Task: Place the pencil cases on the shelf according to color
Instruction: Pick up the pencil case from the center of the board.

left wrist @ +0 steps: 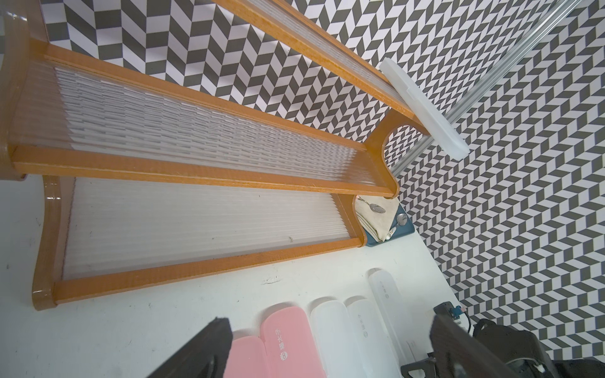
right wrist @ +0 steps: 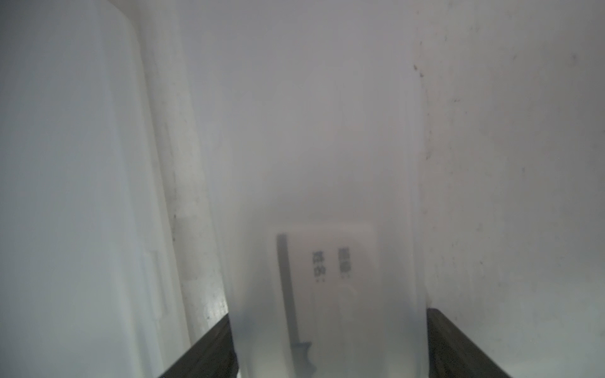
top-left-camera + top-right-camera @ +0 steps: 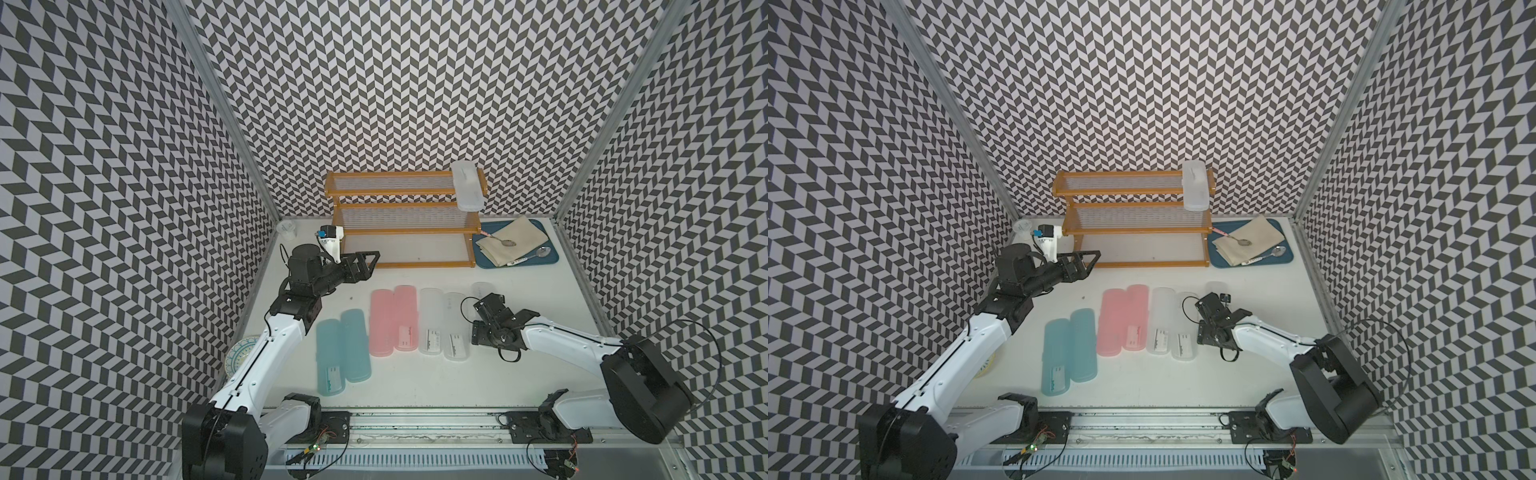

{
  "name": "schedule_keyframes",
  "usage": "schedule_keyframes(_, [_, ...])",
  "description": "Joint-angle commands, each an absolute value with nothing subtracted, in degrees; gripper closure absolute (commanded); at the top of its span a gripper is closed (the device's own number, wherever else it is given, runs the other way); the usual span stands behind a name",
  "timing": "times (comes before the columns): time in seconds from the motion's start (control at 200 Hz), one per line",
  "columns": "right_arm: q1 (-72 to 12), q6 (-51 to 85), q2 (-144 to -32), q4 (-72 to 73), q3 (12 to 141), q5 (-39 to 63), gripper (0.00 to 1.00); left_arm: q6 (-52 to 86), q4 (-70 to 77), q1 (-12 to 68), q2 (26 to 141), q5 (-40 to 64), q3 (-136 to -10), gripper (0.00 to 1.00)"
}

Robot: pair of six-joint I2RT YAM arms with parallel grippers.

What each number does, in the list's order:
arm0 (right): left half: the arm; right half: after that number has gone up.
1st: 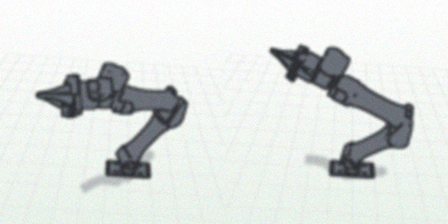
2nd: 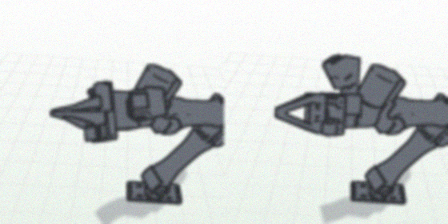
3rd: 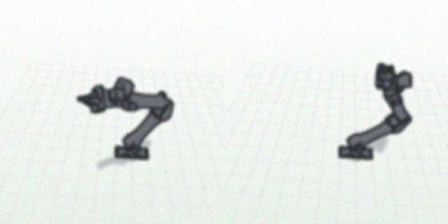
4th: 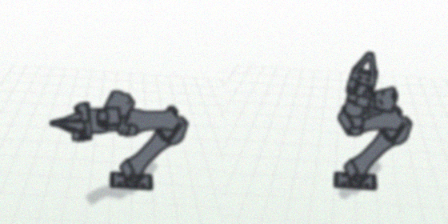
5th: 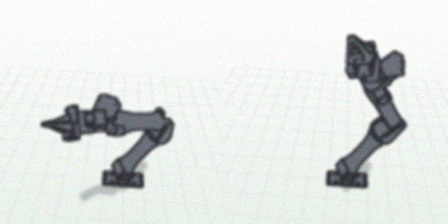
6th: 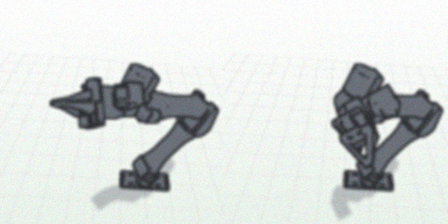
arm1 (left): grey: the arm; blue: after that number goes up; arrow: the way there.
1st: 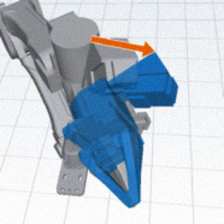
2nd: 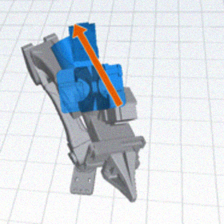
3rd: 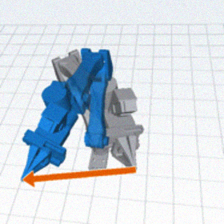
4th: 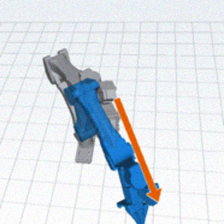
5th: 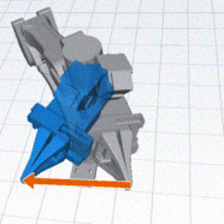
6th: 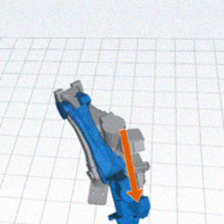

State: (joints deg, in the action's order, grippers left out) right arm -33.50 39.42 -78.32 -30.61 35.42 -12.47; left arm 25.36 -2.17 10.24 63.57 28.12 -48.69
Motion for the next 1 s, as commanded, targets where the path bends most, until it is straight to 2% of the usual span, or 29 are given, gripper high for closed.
schedule_keyframes(0.0, [-35.3,41.8,-74.9,-31.1,34.4,-14.1,0.18,24.7,0.0,10.1,60.2,27.0,-47.9,0.0])
schedule_keyframes(0.235, [-37.3,43.0,-68.0,-34.0,35.9,-15.4,0.26,25.6,1.6,10.2,56.2,22.9,-48.3,0.0])
schedule_keyframes(0.656, [-42.5,41.9,-58.3,-40.2,43.9,-17.8,0.26,27.1,1.6,10.3,63.8,23.2,-61.1,0.0])
schedule_keyframes(0.996, [-47.7,37.7,-56.3,-37.1,50.9,-16.0,0.26,24.7,4.8,10.3,68.7,21.6,-60.4,0.0])
